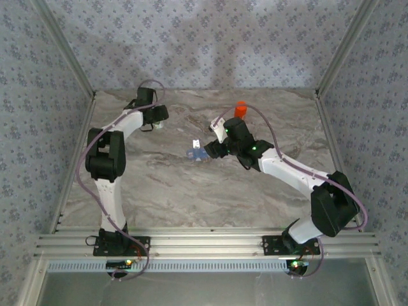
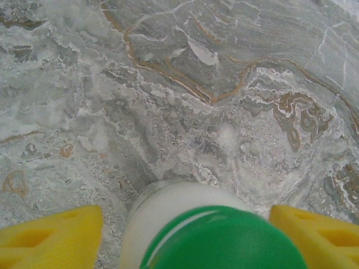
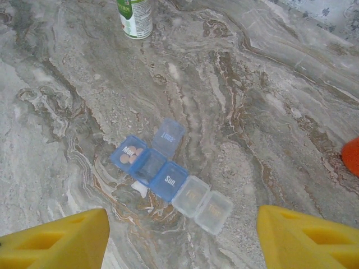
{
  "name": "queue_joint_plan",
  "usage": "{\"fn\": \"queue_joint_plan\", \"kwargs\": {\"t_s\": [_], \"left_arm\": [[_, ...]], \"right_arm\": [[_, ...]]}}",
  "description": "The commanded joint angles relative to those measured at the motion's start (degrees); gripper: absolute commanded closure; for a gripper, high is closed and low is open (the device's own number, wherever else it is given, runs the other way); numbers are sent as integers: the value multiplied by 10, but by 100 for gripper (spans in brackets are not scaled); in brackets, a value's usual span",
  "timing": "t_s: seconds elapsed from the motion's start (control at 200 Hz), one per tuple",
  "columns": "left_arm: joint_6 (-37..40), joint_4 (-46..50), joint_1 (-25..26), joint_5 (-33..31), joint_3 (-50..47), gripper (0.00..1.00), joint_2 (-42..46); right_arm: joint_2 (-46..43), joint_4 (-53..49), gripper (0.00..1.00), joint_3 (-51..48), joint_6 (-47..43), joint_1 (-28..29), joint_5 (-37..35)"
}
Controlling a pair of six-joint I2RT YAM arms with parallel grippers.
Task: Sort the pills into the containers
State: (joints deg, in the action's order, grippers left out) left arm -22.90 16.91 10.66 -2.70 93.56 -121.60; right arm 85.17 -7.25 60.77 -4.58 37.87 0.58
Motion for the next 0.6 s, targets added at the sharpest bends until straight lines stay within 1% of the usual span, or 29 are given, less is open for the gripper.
{"fn": "queue_joint_plan", "kwargs": {"t_s": [0.0,0.125,0.225,0.3,0.405,0.505,0.595], "left_arm": [[27,30,2,-27,24,34,-9],[39,34,9,-41,24,51,-8],[51,40,17,-59,24,54,-8],[59,39,22,-71,20,60,-3],[75,31,37,-90,-6,61,32],[95,5,64,-127,-68,61,103],[102,-48,83,-104,-151,60,188]], "right_arm": [[6,-2,28,9,-4,-1,13],[8,-6,28,12,-3,-1,8],[8,-9,28,14,-3,-1,5],[5,-12,28,15,-2,0,3],[-4,-14,28,14,4,-1,-3],[-14,-17,29,14,13,-1,-22],[-22,-26,29,14,20,-3,-51]]}}
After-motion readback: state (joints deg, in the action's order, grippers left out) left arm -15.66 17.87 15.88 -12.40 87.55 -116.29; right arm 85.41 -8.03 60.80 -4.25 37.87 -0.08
